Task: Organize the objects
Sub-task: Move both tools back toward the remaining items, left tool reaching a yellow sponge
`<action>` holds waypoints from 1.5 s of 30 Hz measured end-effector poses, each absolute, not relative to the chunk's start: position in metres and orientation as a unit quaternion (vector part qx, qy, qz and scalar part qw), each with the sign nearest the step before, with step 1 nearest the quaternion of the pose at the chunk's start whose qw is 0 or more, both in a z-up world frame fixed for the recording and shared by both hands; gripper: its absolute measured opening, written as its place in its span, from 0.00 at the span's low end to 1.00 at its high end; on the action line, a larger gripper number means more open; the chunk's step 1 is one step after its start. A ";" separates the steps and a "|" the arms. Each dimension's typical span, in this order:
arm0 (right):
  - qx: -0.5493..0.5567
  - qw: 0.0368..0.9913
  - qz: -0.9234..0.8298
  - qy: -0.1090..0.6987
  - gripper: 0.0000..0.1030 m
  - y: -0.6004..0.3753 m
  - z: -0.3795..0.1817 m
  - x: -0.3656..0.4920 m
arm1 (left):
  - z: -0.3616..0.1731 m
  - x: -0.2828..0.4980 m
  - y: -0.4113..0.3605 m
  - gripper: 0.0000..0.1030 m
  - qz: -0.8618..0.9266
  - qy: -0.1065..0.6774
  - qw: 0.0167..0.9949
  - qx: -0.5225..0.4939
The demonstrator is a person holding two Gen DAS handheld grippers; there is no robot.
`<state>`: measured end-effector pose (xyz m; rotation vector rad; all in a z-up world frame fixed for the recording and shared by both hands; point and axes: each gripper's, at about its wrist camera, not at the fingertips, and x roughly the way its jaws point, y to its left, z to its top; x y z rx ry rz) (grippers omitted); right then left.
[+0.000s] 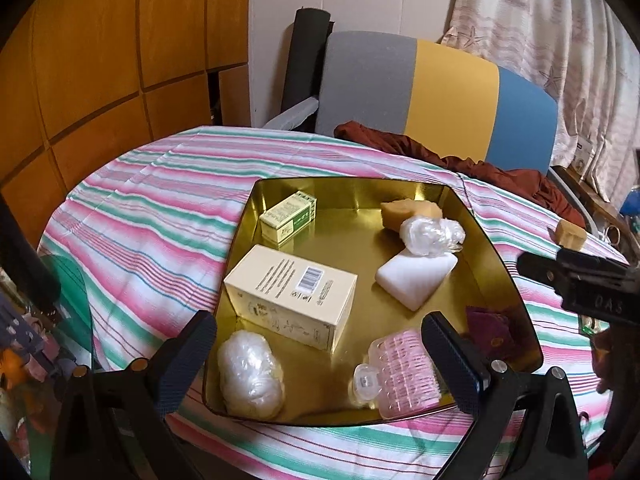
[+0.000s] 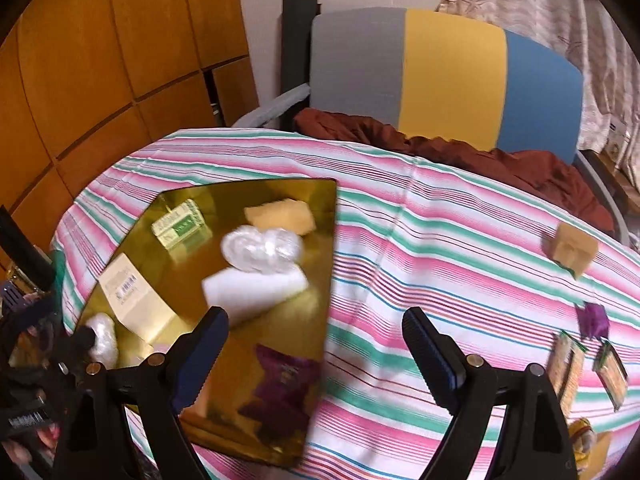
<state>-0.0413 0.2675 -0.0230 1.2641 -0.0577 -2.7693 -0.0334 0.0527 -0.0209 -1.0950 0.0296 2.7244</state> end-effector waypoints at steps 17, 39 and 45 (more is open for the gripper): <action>0.438 -0.036 -0.897 -0.046 0.88 0.356 -0.042 -0.015 | -0.016 -0.033 0.073 1.00 0.921 -0.002 0.132 -0.366; 0.432 -0.208 -0.873 -0.092 0.88 0.548 -0.027 0.009 | 0.011 -0.032 0.155 1.00 0.910 0.047 0.218 -0.351; 0.422 -0.258 -0.849 -0.185 0.88 0.592 -0.042 0.026 | 0.021 -0.032 0.198 1.00 0.904 0.065 0.250 -0.342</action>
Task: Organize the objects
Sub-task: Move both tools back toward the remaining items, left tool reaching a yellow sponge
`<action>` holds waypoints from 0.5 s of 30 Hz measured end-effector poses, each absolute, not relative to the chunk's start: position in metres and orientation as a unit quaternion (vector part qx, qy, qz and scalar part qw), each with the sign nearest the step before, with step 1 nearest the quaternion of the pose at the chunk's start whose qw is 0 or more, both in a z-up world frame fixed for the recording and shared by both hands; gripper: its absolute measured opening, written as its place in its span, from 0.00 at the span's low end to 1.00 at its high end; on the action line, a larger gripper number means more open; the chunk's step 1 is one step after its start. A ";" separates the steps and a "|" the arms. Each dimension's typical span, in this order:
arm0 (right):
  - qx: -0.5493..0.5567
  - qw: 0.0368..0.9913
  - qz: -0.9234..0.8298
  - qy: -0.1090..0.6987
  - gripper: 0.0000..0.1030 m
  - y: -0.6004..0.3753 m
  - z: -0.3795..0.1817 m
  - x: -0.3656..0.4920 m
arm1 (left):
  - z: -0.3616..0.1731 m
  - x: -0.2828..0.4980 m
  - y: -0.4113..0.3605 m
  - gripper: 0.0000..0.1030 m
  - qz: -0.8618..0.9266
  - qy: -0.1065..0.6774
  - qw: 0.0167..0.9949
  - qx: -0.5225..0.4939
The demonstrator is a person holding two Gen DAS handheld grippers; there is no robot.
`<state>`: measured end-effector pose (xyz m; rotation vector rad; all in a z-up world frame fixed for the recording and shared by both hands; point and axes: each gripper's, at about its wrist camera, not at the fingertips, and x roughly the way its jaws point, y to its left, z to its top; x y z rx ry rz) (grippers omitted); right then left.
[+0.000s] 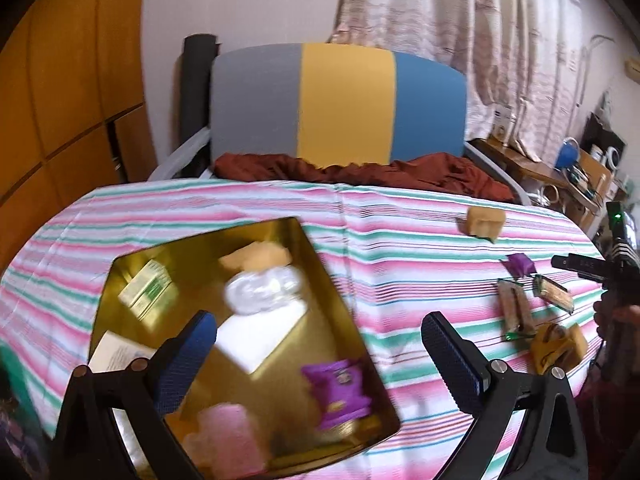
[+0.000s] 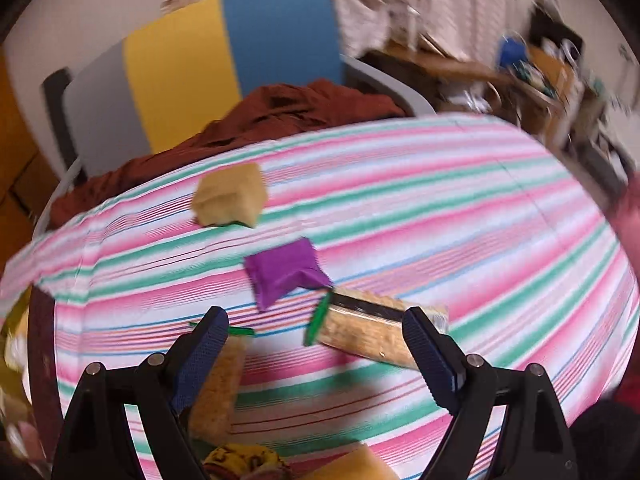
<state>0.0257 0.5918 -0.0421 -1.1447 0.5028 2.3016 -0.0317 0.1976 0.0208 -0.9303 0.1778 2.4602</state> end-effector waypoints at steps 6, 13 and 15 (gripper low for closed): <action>-0.437 0.280 0.834 0.191 0.88 0.599 -0.048 0.028 | 0.025 -0.037 0.247 1.00 0.889 0.073 0.289 -0.348; -0.453 0.302 0.812 0.208 0.88 0.610 -0.057 0.032 | 0.015 -0.047 0.301 1.00 0.873 0.101 0.312 -0.361; -0.451 0.301 0.812 0.216 0.88 0.612 -0.057 0.034 | 0.011 -0.052 0.318 1.00 0.866 0.109 0.318 -0.369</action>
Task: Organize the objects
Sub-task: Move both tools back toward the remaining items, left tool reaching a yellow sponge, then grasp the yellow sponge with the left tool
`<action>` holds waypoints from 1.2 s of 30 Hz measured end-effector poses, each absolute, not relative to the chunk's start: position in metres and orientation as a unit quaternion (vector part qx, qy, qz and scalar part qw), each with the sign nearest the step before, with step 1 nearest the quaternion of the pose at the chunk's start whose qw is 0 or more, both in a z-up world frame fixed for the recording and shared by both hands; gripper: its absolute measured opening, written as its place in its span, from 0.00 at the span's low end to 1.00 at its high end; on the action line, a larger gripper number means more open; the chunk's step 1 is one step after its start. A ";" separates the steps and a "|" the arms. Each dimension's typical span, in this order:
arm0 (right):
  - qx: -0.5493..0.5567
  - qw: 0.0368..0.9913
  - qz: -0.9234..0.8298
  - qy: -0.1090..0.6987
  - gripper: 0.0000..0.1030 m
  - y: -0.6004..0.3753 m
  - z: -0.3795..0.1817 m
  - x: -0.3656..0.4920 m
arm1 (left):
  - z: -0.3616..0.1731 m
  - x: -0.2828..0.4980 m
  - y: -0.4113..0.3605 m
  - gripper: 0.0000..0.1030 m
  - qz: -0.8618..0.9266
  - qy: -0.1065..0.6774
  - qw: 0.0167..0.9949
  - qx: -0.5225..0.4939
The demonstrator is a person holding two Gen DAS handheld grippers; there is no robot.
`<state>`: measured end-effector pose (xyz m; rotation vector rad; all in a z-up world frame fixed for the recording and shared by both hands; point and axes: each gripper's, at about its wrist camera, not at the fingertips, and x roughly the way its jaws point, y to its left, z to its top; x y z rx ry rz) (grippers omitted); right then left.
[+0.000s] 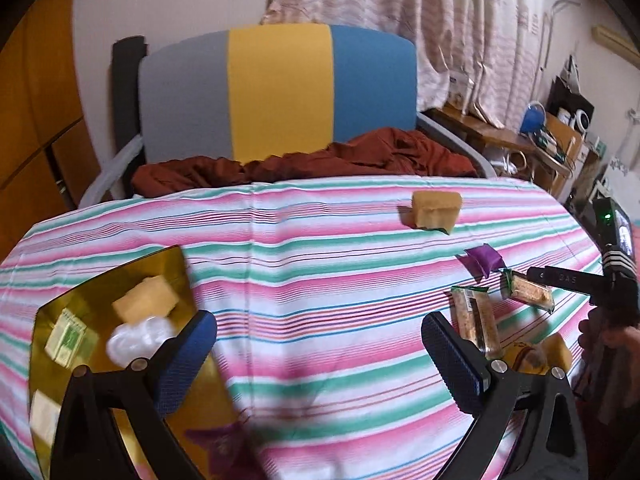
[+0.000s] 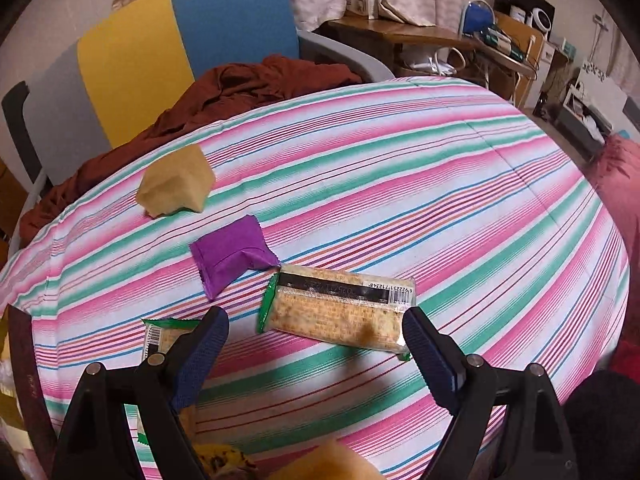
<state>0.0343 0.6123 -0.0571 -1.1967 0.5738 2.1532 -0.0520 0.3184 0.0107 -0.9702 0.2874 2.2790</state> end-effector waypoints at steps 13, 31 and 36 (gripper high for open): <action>-0.434 0.291 0.814 0.255 0.88 0.620 -0.054 0.041 | 0.000 -0.093 0.451 1.00 0.829 0.137 0.379 -0.387; -0.421 0.266 0.817 0.291 0.88 0.624 -0.054 0.043 | -0.044 -0.129 0.597 1.00 0.813 0.184 0.399 -0.381; -0.424 0.265 0.816 0.291 0.88 0.623 -0.055 0.042 | -0.064 -0.145 0.619 1.00 0.813 0.202 0.379 -0.393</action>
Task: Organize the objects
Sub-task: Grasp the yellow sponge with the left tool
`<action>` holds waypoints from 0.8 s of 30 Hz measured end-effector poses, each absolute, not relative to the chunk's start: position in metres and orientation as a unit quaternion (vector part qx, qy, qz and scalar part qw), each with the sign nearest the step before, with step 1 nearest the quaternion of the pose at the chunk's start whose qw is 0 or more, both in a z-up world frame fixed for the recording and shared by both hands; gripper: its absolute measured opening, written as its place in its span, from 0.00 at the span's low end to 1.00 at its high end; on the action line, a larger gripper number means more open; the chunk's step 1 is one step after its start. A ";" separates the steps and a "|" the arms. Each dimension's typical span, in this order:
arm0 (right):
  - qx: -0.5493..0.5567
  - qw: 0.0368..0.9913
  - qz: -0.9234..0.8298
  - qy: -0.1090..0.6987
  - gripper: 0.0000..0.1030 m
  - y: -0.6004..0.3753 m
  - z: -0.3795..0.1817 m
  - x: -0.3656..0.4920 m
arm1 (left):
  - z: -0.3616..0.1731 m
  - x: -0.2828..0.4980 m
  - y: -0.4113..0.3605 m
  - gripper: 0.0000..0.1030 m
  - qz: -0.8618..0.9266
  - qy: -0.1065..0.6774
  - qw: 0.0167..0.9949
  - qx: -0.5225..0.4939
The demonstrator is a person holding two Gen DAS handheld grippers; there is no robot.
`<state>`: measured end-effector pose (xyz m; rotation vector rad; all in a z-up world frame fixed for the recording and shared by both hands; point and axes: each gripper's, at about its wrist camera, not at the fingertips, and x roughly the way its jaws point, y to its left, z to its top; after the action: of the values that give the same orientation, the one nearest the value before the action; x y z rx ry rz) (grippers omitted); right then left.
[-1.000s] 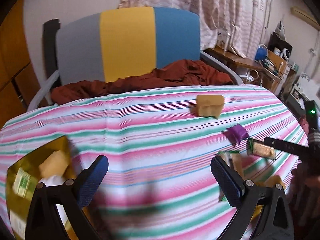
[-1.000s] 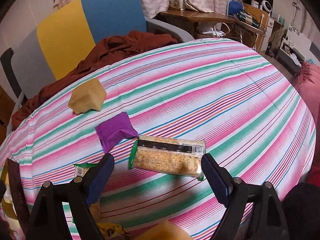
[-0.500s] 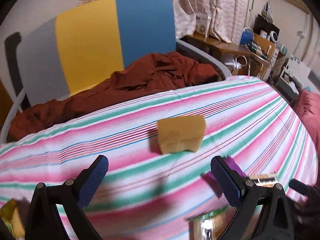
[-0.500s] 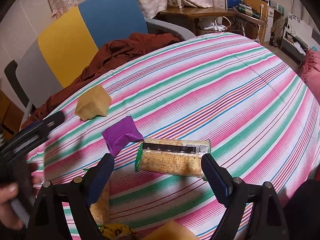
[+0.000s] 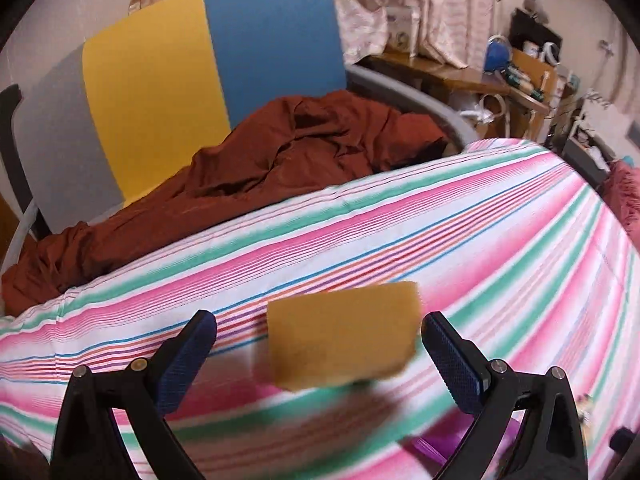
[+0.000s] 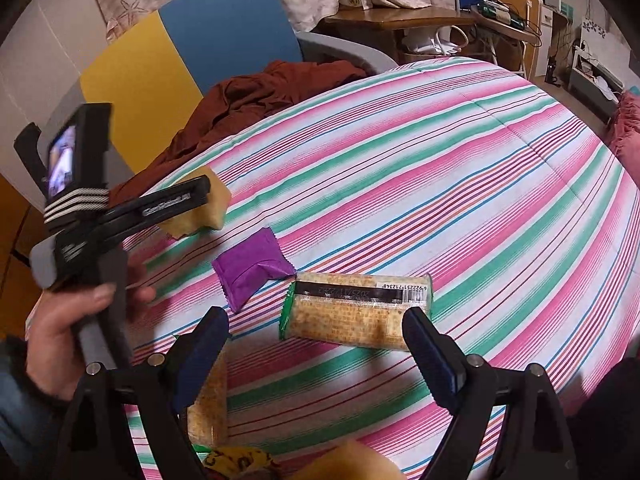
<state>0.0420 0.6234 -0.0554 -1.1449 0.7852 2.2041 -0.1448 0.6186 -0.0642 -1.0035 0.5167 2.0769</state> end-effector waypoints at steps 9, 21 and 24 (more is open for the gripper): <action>-0.430 0.277 0.812 0.282 0.88 0.625 -0.057 0.041 | -0.070 -0.144 0.604 0.68 0.783 0.172 0.431 -0.414; -0.435 0.287 0.811 0.267 0.88 0.627 -0.057 0.041 | -0.060 -0.109 0.498 0.67 0.812 0.156 0.392 -0.403; -0.439 0.280 0.814 0.257 0.88 0.624 -0.057 0.037 | -0.060 -0.092 0.461 0.67 0.821 0.147 0.380 -0.400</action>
<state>0.0369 0.6245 -0.0573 -1.1770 0.6898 2.1817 -0.0918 0.4612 -0.0596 -1.0215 0.3752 2.0952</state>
